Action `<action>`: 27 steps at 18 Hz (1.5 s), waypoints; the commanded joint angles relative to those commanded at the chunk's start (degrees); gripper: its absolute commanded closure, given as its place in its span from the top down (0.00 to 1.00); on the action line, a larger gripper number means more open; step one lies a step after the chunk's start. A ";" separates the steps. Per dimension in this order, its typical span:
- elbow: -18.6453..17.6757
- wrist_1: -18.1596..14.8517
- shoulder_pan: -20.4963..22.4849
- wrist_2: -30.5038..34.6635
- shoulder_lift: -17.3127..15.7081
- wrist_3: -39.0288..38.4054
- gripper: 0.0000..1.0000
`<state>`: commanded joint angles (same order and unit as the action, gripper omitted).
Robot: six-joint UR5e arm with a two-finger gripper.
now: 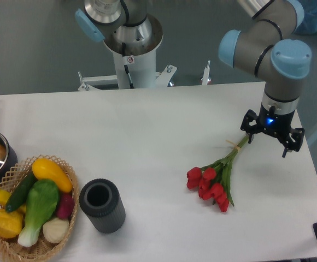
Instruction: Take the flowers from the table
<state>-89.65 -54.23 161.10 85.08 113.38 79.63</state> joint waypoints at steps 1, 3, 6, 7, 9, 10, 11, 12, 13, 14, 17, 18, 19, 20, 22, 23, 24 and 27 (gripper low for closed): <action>0.00 0.09 0.00 0.70 0.09 0.00 1.00; -0.09 0.09 0.00 1.06 0.09 0.00 1.00; -1.14 0.96 -0.09 0.71 0.18 -0.44 1.00; -2.01 1.66 0.17 0.62 0.18 -0.53 1.00; -4.30 2.81 0.09 0.53 -0.09 -0.35 1.00; -4.83 3.07 0.09 0.53 -0.09 -0.18 1.00; -4.92 2.99 0.00 0.53 -0.17 -0.09 1.00; -5.10 2.90 -0.09 0.53 -0.09 0.00 1.00; -5.18 2.81 -0.17 0.62 -0.17 0.09 1.00; -5.36 2.73 -0.35 0.62 -0.17 0.09 1.00; -6.76 2.64 -0.61 0.71 -0.26 0.35 1.00; -7.38 2.64 -0.70 0.71 -0.44 1.13 1.00; -7.90 2.55 -0.70 0.71 -0.87 2.19 1.00; -8.43 2.55 -0.70 0.62 -1.23 2.55 1.00; -9.05 2.55 -0.70 0.62 -1.58 2.55 1.00; -9.14 2.55 -0.79 0.53 -1.84 2.55 1.00; -9.14 2.55 -1.23 0.53 -2.02 2.55 1.00; -9.49 2.46 -1.84 0.44 -2.02 2.20 1.00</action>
<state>-99.14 -51.77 159.26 85.52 111.36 81.83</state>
